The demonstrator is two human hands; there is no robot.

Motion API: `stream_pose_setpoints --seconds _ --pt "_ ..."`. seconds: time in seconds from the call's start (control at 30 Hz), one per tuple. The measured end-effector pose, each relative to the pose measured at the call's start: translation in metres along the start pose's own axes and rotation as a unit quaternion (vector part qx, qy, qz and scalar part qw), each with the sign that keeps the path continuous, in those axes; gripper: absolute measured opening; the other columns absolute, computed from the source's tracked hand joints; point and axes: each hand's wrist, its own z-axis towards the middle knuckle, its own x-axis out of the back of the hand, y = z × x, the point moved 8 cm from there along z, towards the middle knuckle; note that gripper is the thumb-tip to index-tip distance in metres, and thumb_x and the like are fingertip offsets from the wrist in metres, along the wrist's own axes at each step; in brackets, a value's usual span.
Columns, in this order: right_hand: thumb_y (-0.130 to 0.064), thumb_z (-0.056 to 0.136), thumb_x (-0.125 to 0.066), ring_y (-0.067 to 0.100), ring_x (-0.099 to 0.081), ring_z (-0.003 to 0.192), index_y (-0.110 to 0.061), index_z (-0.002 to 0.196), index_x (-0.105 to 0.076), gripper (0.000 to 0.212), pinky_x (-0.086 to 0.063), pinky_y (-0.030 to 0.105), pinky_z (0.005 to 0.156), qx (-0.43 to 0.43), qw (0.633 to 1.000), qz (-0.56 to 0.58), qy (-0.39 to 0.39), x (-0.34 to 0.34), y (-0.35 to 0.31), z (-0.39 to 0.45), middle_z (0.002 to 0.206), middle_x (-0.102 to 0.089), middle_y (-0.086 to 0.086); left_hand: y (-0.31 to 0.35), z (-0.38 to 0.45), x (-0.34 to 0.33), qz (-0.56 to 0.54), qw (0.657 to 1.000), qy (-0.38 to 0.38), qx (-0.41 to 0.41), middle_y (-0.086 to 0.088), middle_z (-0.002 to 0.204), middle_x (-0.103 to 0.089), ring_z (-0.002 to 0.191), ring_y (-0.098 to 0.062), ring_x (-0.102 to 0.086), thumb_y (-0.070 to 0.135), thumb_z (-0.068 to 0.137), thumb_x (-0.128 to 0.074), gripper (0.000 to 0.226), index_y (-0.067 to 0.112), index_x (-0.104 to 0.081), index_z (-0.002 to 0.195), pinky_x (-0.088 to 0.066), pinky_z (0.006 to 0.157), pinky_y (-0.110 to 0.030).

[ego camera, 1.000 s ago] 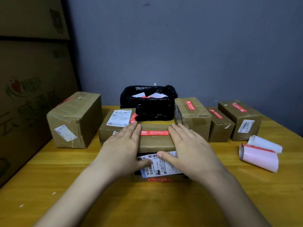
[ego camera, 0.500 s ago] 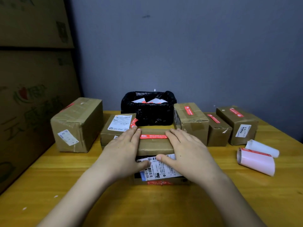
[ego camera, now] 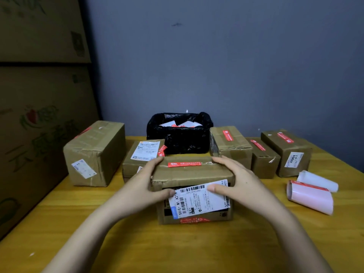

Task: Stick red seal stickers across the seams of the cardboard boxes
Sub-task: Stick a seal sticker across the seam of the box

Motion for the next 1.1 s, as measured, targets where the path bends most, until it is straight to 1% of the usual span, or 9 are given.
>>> stream_pose_setpoints --seconds 0.2,0.33,0.43,0.5,0.6,0.7,0.8,0.9,1.1 --pt "-0.091 0.048 -0.059 0.013 -0.053 0.121 -0.056 0.130 -0.034 0.093 -0.046 0.044 0.101 -0.040 0.980 0.168 0.094 0.008 0.009 0.003 0.130 -0.057 -0.015 0.000 0.003 0.007 -0.255 0.962 0.095 0.012 0.037 0.109 -0.051 0.096 0.013 -0.060 0.063 0.067 -0.073 0.092 0.045 -0.023 0.142 -0.049 0.079 -0.012" --pt "-0.091 0.054 -0.049 0.015 -0.065 0.097 -0.040 0.119 -0.034 0.084 -0.054 0.043 0.082 -0.069 0.967 0.182 0.162 0.014 0.005 0.004 0.105 -0.066 -0.011 0.000 0.010 -0.003 -0.355 0.931 0.079 0.020 0.011 0.126 -0.057 0.100 -0.007 -0.067 0.057 0.057 -0.069 0.091 0.046 -0.028 0.137 -0.054 0.075 -0.019" --pt "-0.075 0.066 -0.049 0.010 -0.065 0.089 -0.032 0.119 -0.038 0.069 -0.052 0.033 0.073 -0.057 0.960 0.217 0.170 0.017 -0.001 0.004 0.099 -0.067 -0.011 -0.003 0.022 0.003 -0.365 0.927 0.090 0.017 -0.002 0.121 -0.061 0.088 -0.004 -0.069 0.047 0.053 -0.070 0.096 0.021 -0.037 0.139 -0.051 0.066 -0.012" --pt "-0.061 0.075 -0.059 0.001 -0.067 0.089 -0.032 0.125 -0.042 0.060 -0.052 0.020 0.069 -0.019 0.938 0.321 0.132 0.014 -0.007 0.004 0.110 -0.067 -0.010 -0.005 0.023 0.009 -0.377 0.921 0.096 0.028 -0.011 0.115 -0.065 0.071 -0.008 -0.068 0.039 0.070 -0.071 0.079 0.004 -0.045 0.136 -0.046 0.055 -0.005" --pt "-0.046 0.080 -0.059 -0.021 -0.053 0.102 -0.040 0.135 -0.036 0.060 -0.042 0.001 0.076 0.050 0.924 0.372 0.075 0.010 -0.017 -0.001 0.118 -0.056 -0.034 0.000 0.025 0.021 -0.432 0.890 0.138 0.039 0.005 0.081 -0.075 0.057 0.001 -0.065 0.023 0.098 -0.045 0.024 0.011 -0.062 0.112 -0.045 0.048 -0.005" --pt "-0.044 0.079 -0.061 -0.021 -0.039 0.121 -0.046 0.144 -0.020 0.078 -0.037 0.005 0.096 0.093 0.930 0.349 0.063 0.004 -0.024 -0.004 0.124 -0.046 -0.047 0.013 0.023 0.026 -0.476 0.871 0.121 0.021 0.000 0.087 -0.076 0.041 0.010 -0.056 0.018 0.103 -0.032 0.031 0.007 -0.057 0.118 -0.040 0.046 -0.003" --pt "-0.057 0.077 -0.062 -0.014 -0.034 0.131 -0.053 0.143 -0.016 0.080 -0.028 0.023 0.112 0.104 0.933 0.329 0.100 0.005 -0.025 0.000 0.137 -0.042 -0.039 0.025 0.021 0.021 -0.512 0.847 0.128 0.063 0.003 0.091 -0.076 0.074 -0.006 -0.071 0.040 0.097 -0.042 0.032 0.025 -0.070 0.101 -0.051 0.072 -0.026" --pt "-0.065 0.073 -0.058 -0.009 -0.036 0.133 -0.054 0.141 -0.023 0.077 -0.030 0.032 0.115 0.103 0.932 0.314 0.151 0.012 -0.026 0.002 0.142 -0.043 -0.029 0.026 0.011 0.016 -0.538 0.831 0.135 0.041 0.000 0.103 -0.074 0.092 -0.016 -0.071 0.046 0.095 -0.039 0.039 0.025 -0.067 0.112 -0.053 0.074 -0.032" --pt "-0.074 0.068 -0.059 -0.007 -0.045 0.126 -0.047 0.136 -0.042 0.075 -0.040 0.029 0.109 0.097 0.918 0.295 0.246 0.027 -0.022 0.003 0.133 -0.053 -0.026 0.028 0.008 0.009 -0.527 0.840 0.130 0.010 -0.003 0.117 -0.069 0.108 -0.018 -0.066 0.060 0.088 -0.039 0.056 0.024 -0.060 0.123 -0.058 0.079 -0.036"
